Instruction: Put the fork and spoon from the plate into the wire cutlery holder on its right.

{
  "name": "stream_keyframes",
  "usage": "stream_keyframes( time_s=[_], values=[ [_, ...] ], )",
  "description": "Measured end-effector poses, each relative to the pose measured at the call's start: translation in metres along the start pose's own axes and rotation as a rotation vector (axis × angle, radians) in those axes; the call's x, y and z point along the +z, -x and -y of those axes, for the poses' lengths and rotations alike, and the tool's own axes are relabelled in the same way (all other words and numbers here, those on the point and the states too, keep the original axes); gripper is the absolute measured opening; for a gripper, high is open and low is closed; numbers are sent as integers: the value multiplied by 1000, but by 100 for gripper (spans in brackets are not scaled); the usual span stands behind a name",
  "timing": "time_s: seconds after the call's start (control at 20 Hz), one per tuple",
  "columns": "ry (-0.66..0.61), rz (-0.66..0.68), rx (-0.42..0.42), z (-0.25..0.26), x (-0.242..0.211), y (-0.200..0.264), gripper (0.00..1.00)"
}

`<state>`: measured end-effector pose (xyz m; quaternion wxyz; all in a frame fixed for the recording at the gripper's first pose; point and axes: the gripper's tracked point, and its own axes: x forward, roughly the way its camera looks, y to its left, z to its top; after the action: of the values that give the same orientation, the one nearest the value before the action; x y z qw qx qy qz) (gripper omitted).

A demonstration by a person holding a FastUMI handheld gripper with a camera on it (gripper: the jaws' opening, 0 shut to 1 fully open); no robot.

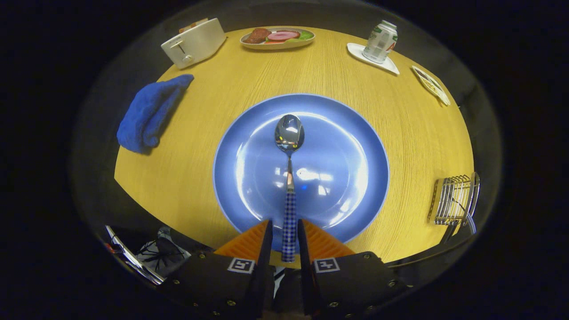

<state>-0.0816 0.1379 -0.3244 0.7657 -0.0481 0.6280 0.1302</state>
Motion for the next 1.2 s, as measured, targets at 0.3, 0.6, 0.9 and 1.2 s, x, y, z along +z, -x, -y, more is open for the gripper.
stream_keyframes(
  time_s=[0.3,0.6,0.9,1.2],
  values=[
    [40,-60,0,3,3,1,6],
    [70,-69,2,19,2,23,6],
    [82,-69,23,45,-16,59,6],
    [84,-88,-7,90,-42,106,6]
  ],
)
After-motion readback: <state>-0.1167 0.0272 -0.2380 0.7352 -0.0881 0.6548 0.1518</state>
